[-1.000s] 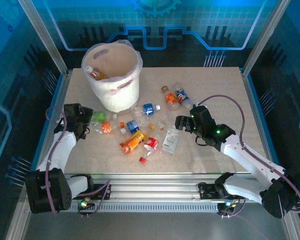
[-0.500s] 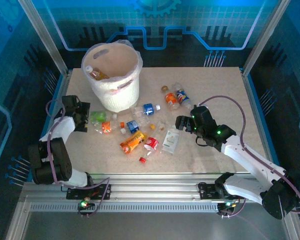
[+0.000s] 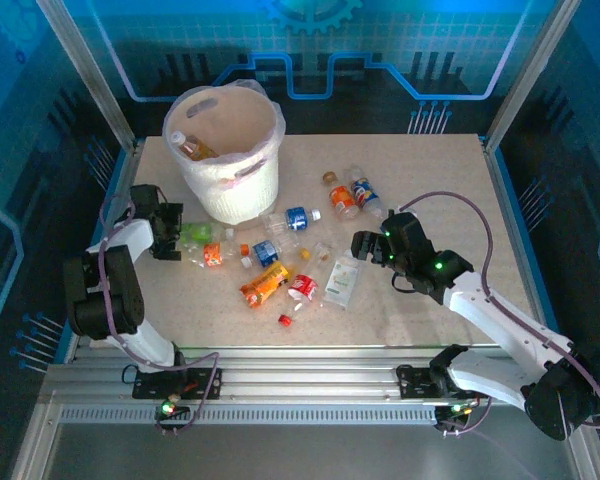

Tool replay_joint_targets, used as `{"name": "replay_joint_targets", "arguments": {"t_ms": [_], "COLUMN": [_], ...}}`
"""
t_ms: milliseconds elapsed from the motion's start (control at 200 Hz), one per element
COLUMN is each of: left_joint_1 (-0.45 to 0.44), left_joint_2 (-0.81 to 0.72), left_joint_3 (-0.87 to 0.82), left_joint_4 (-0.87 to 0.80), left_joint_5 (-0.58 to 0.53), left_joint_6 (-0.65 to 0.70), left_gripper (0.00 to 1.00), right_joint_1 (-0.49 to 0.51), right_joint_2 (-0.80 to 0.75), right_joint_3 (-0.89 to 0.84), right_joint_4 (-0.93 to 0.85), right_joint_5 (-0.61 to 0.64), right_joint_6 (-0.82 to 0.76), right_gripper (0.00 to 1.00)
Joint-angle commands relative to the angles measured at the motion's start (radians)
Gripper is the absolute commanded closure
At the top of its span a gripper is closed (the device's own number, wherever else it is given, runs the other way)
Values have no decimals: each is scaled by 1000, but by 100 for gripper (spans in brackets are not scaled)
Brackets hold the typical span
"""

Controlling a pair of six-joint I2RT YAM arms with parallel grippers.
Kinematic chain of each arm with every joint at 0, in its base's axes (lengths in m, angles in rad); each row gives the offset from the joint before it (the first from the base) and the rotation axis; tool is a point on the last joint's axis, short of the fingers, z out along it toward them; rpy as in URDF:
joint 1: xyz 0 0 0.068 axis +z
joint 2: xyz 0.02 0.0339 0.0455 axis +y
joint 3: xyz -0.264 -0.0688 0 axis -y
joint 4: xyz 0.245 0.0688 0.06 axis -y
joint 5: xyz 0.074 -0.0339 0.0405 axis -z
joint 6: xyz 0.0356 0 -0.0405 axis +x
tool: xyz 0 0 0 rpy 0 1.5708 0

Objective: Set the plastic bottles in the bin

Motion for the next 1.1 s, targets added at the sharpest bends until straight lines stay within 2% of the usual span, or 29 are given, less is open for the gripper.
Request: {"name": "replay_joint_targets", "arguments": {"t_ms": [0,550,1096], "left_joint_1": [4,-31,-34], "left_joint_2": [32,130,80], "left_joint_3": [33,73,82], "left_joint_4": [-26,-26,-32], "left_joint_5": [25,30,46], "left_joint_6": [-19,-32,-21], "left_gripper": [1,12,42], "right_joint_1": [-17,-25,-31], "right_joint_2": [-7,-7,-8], "right_joint_3": [-17,-21,-11], "right_joint_4": [9,8,7], "right_joint_5": [11,11,2], "right_joint_6": [13,15,13], "right_gripper": [0,0,0]}}
